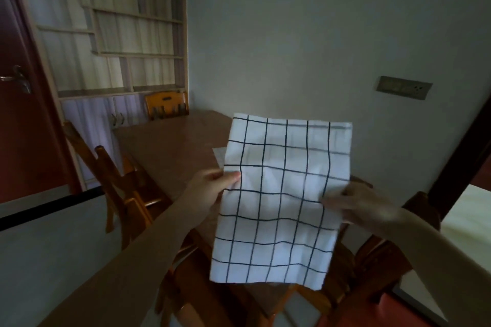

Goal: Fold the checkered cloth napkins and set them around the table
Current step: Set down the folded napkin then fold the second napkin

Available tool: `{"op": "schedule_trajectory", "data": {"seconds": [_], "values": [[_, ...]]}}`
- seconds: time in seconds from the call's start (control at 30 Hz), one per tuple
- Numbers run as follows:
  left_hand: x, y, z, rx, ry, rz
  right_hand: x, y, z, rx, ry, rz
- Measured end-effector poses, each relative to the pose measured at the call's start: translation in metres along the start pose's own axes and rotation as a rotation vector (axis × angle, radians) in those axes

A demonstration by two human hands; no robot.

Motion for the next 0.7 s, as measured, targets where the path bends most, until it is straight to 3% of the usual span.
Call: {"op": "schedule_trajectory", "data": {"seconds": [0.13,0.27,0.6,0.7], "values": [[-0.002,-0.018,-0.004,-0.037,-0.015,-0.164,0.01,0.009,-0.01,0.222,0.197,0.069],[-0.012,-0.029,0.001,0.052,-0.087,-0.23,0.011,0.018,-0.007,0.237,0.185,0.114],[-0.021,-0.03,-0.007,0.157,0.085,-0.058,-0.001,0.051,-0.005,0.204,0.489,0.239],[-0.024,-0.022,-0.011,0.184,0.147,-0.004,0.002,0.052,0.003,0.226,0.367,0.181]]}}
Point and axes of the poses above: each hand's wrist, its own x-axis towards the middle knuckle, its own z-axis out of the palm, y = z × x, the point moved 8 cm from there along x, towards the middle knuckle, and after that the axes turned 14 degrees about -x, right-handed, at the moved point
